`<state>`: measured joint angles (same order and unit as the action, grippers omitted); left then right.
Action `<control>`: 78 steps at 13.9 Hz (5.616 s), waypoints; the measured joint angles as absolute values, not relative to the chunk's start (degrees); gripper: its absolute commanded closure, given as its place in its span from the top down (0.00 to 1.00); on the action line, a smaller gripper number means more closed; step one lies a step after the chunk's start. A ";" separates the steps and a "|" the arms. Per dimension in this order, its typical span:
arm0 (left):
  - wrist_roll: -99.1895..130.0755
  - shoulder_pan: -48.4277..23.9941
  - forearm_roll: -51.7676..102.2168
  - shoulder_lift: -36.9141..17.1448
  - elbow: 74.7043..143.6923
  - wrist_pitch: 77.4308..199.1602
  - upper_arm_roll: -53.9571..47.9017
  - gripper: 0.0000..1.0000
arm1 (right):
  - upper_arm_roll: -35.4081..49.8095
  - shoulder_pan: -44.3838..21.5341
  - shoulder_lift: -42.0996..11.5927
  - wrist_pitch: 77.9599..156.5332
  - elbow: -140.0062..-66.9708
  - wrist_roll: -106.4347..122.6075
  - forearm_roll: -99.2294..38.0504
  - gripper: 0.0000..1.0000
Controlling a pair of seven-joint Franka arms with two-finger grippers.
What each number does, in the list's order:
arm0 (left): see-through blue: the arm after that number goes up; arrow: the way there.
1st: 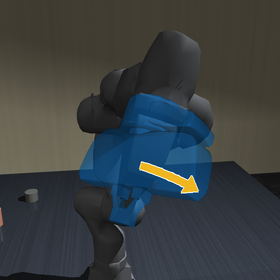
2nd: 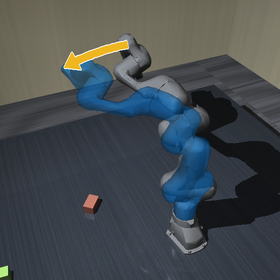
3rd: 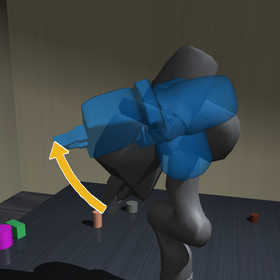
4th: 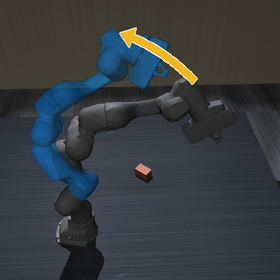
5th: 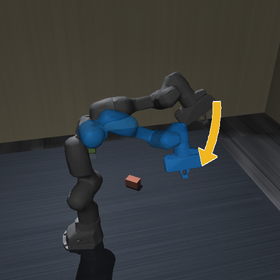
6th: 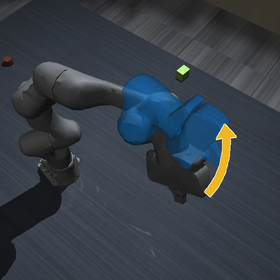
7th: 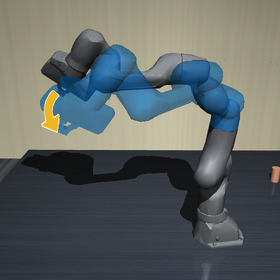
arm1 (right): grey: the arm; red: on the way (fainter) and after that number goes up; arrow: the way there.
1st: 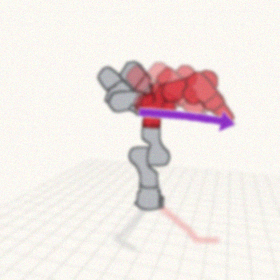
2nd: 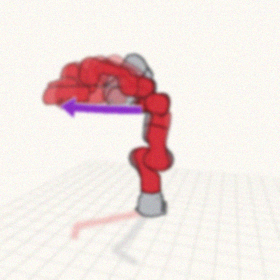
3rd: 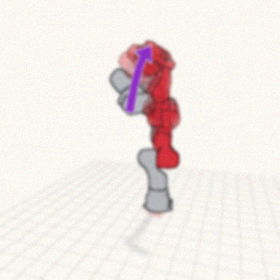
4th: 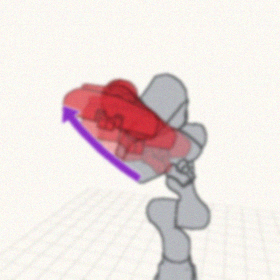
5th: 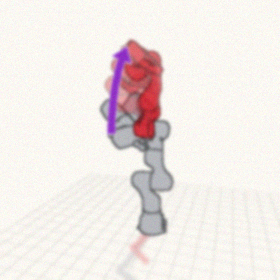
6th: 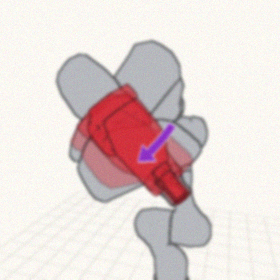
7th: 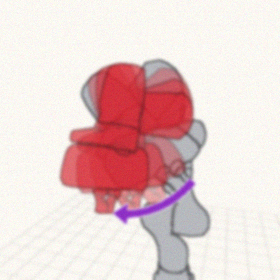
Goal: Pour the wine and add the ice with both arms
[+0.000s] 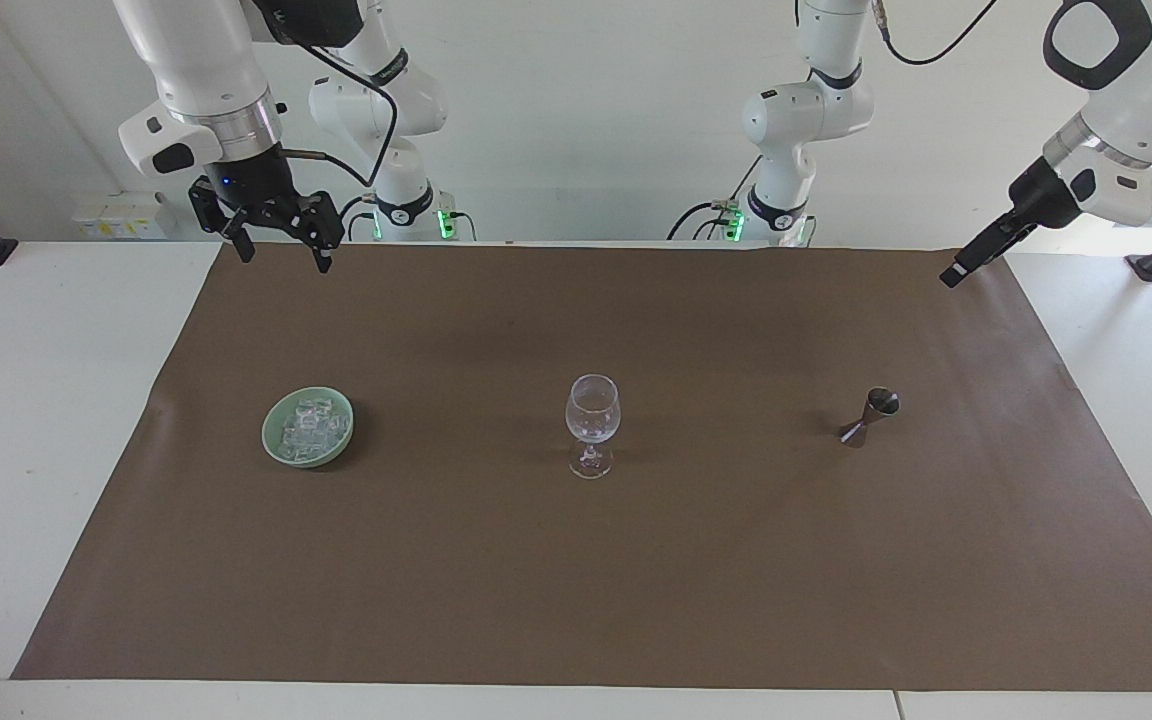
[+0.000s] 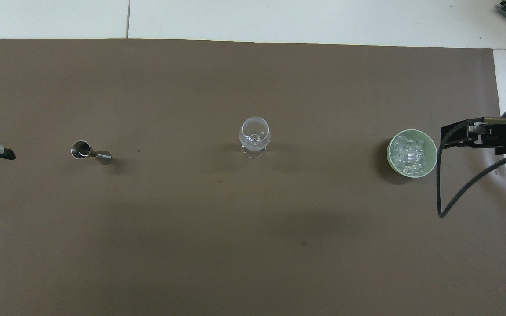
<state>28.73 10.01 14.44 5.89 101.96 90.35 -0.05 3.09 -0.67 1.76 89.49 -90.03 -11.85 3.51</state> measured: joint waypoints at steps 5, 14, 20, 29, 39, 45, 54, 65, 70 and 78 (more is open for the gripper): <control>46.20 14.95 22.08 2.42 102.70 90.44 0.00 1.00 | 3.09 -0.67 1.76 89.49 -90.03 -11.85 3.51 1.00; 57.53 20.38 38.50 0.45 114.22 100.78 0.02 1.00 | 3.09 -0.67 1.76 89.49 -90.03 -11.85 3.51 1.00; 57.70 23.87 51.65 0.48 124.62 109.42 0.07 1.00 | 3.09 -0.67 1.76 89.49 -90.03 -11.85 3.51 1.00; 55.86 25.32 69.49 -3.65 132.63 112.96 0.03 1.00 | 3.09 -0.67 1.76 89.49 -90.03 -11.85 3.51 1.00; 42.98 23.22 86.18 -10.70 134.90 114.92 -0.95 1.00 | 3.09 -0.67 1.76 89.49 -90.03 -11.85 3.51 1.00; 40.74 17.38 95.49 -10.78 135.82 119.57 -1.18 1.00 | 3.09 -0.67 1.76 89.49 -90.03 -11.85 3.51 1.00; 39.32 16.73 98.65 -11.34 136.53 120.45 -1.17 0.73 | 3.09 -0.67 1.76 89.49 -90.03 -11.85 3.51 1.00; 39.28 16.72 99.00 -11.35 136.58 120.51 -1.17 0.20 | 3.09 -0.67 1.76 89.49 -90.03 -11.85 3.51 1.00; 39.26 16.72 99.05 -11.35 136.59 120.60 -1.16 0.02 | 3.09 -0.67 1.76 89.49 -90.03 -11.85 3.51 1.00; 39.19 16.69 99.08 -11.36 134.90 120.45 -1.21 0.00 | 3.09 -0.67 1.76 89.49 -90.03 -11.85 3.51 1.00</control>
